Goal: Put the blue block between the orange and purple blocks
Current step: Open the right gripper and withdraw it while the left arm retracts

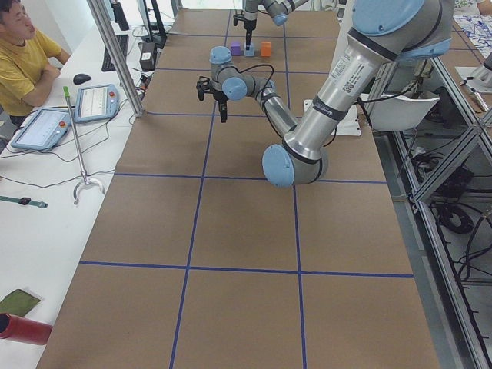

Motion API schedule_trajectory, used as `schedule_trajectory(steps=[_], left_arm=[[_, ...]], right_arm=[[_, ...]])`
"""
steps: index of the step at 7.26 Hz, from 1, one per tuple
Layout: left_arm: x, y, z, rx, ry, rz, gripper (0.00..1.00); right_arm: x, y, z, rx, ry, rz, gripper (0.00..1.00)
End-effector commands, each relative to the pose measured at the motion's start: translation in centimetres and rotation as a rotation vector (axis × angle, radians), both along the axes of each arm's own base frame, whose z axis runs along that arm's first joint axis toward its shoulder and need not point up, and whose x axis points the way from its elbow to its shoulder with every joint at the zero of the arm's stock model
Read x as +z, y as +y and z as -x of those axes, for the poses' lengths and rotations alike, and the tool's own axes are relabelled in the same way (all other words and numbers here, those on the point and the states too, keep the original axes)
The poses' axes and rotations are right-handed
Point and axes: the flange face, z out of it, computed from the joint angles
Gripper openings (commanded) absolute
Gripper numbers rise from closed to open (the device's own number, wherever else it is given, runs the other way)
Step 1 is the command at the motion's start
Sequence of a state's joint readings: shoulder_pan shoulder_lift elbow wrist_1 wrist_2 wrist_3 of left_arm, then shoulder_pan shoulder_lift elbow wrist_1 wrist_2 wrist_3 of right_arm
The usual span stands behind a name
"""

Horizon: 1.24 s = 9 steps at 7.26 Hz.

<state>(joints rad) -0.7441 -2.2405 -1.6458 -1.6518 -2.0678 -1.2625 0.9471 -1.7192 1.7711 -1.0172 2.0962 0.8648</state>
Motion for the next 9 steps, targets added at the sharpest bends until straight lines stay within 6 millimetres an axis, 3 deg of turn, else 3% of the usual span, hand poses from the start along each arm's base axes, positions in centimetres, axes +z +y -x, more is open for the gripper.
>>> schedule_trajectory(steps=[1, 2, 3, 4, 5, 7, 8, 9], left_arm=[[-0.4, 0.4, 1.7, -0.006, 0.015, -0.014, 1.0], [3.1, 3.5, 4.9, 0.003, 0.01, -0.016, 1.0], [4.0, 3.9, 7.4, 0.041, -0.003, -0.099, 1.0], [7.2, 3.2, 10.6, 0.072, -0.046, -0.162, 1.0], [10.7, 1.5, 15.3, 0.102, -0.1, -0.236, 1.0], [21.1, -1.7, 30.6, 0.21, -0.119, -0.308, 1.0], [26.1, -3.5, 37.2, 0.25, -0.081, -0.334, 1.0], [30.4, -4.6, 41.4, 0.285, -0.067, -0.364, 1.0]], right_arm=[[-1.3, 1.2, -5.5, 0.031, -0.048, -0.001, 1.0], [-0.8, 0.6, -9.2, -0.026, -0.084, -0.052, 1.0], [-0.1, -0.4, -13.2, -0.041, -0.048, -0.064, 1.0], [-0.5, -2.3, -14.8, -0.091, -0.01, -0.086, 1.0], [-2.4, -5.1, -17.0, -0.098, 0.017, -0.082, 1.0], [-1.9, -6.9, -20.3, -0.146, 0.049, -0.095, 1.0], [-0.8, -7.2, -20.5, -0.145, 0.046, -0.077, 1.0], [-0.2, -7.3, -20.8, -0.16, 0.047, -0.083, 1.0]])
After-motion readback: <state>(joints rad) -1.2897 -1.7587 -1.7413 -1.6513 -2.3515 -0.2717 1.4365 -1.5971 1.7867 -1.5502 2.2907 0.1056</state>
